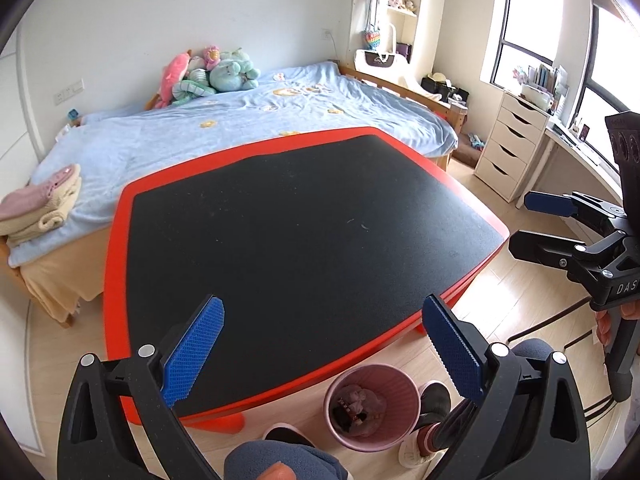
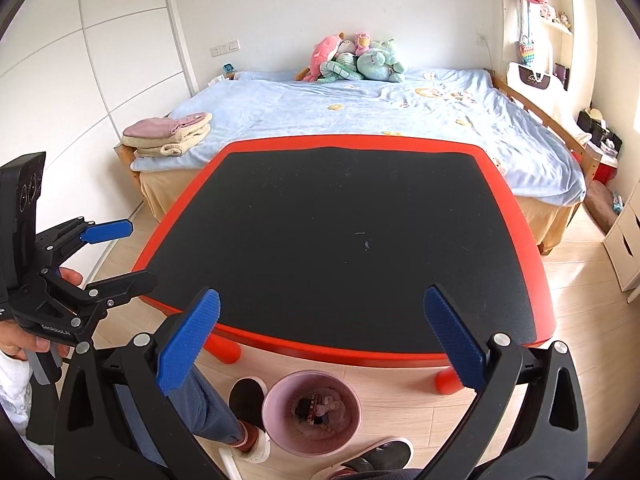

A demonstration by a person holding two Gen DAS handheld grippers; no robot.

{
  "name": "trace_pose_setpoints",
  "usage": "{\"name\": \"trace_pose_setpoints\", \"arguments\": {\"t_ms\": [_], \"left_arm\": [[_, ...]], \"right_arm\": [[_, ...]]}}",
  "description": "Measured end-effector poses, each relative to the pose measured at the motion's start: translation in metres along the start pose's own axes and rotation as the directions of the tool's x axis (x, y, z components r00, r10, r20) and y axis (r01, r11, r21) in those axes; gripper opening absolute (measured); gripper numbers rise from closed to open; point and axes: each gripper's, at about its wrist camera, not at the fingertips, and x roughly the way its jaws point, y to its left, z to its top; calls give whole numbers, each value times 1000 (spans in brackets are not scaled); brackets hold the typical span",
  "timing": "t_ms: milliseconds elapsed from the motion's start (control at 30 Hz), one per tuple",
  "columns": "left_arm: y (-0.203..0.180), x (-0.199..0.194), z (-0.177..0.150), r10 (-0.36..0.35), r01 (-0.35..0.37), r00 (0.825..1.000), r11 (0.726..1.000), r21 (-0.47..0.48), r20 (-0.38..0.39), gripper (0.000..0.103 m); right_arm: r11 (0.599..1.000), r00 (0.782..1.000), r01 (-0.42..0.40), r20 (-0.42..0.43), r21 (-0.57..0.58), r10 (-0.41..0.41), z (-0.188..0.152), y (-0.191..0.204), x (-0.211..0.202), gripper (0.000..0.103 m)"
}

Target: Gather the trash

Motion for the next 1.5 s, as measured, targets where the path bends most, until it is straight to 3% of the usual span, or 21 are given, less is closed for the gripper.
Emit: {"name": "trace_pose_setpoints", "arguments": {"t_ms": [433, 533, 1500], "left_arm": [[9, -3, 8, 11, -10, 1000, 999, -42, 11, 97], [8, -6, 8, 53, -52, 998, 998, -39, 31, 97], [10, -2, 9, 55, -54, 998, 997, -54, 15, 97]], "right_arm": [[1000, 1000, 6, 18, -25, -6, 19, 8, 7, 100], [1000, 1000, 5, 17, -27, -5, 18, 9, 7, 100], [1000, 1000, 5, 14, -28, -4, 17, 11, 8, 100]]}}
